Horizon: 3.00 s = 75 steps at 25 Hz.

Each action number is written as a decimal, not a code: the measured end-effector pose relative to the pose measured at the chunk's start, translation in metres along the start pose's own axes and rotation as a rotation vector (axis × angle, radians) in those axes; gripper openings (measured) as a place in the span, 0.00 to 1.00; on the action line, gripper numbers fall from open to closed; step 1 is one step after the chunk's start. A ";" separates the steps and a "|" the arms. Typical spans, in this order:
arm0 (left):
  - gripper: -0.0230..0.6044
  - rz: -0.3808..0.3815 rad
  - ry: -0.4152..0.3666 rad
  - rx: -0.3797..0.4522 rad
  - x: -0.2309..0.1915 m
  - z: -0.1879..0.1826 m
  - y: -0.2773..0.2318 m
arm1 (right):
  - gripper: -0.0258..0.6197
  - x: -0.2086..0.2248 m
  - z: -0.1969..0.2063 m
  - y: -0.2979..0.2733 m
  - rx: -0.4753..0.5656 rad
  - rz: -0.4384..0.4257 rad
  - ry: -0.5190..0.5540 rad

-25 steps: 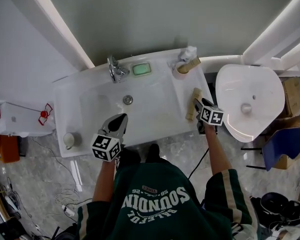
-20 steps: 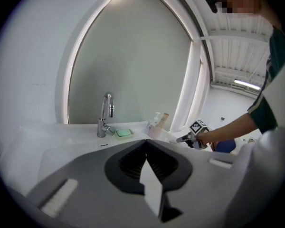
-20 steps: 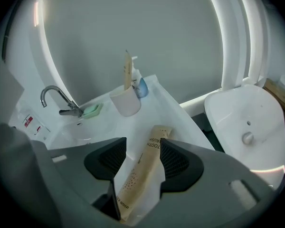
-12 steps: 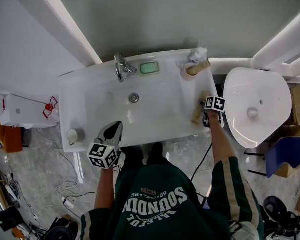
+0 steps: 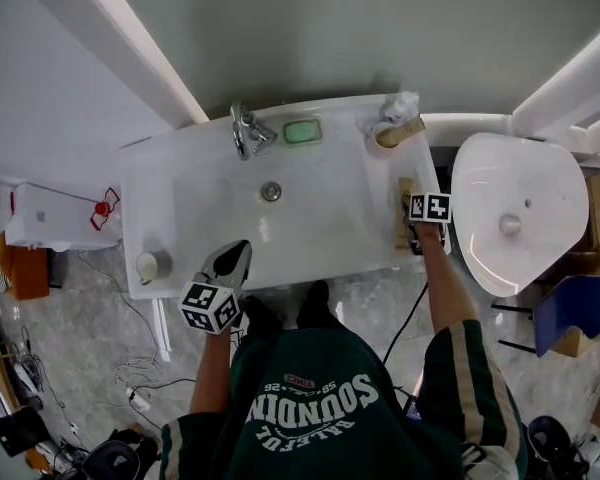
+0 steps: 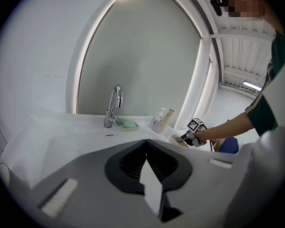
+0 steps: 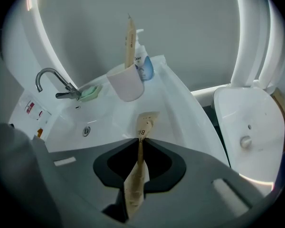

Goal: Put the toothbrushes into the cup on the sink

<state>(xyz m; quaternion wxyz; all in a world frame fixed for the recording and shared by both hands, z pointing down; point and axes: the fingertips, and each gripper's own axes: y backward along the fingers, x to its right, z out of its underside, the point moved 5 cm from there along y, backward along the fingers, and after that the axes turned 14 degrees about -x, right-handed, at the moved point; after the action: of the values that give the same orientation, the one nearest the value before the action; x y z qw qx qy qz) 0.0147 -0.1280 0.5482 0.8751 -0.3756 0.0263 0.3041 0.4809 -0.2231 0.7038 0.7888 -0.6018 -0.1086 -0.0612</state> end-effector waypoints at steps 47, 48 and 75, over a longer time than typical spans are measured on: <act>0.12 -0.195 0.190 0.211 -0.197 0.113 0.245 | 0.10 -0.531 0.052 0.052 0.386 -0.443 0.687; 0.12 -0.200 0.194 0.212 -0.201 0.117 0.250 | 0.10 -0.546 0.054 0.051 0.390 -0.459 0.696; 0.12 -0.289 0.302 0.215 -0.286 0.192 0.331 | 0.10 -0.797 0.089 -0.002 0.502 -0.749 0.821</act>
<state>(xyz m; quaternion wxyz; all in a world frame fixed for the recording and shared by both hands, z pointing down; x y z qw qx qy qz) -0.4357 0.0316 0.5517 0.9306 -0.3214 0.1352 0.1115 -0.3001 -0.1648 0.5329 0.8089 -0.2457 -0.0108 -0.5340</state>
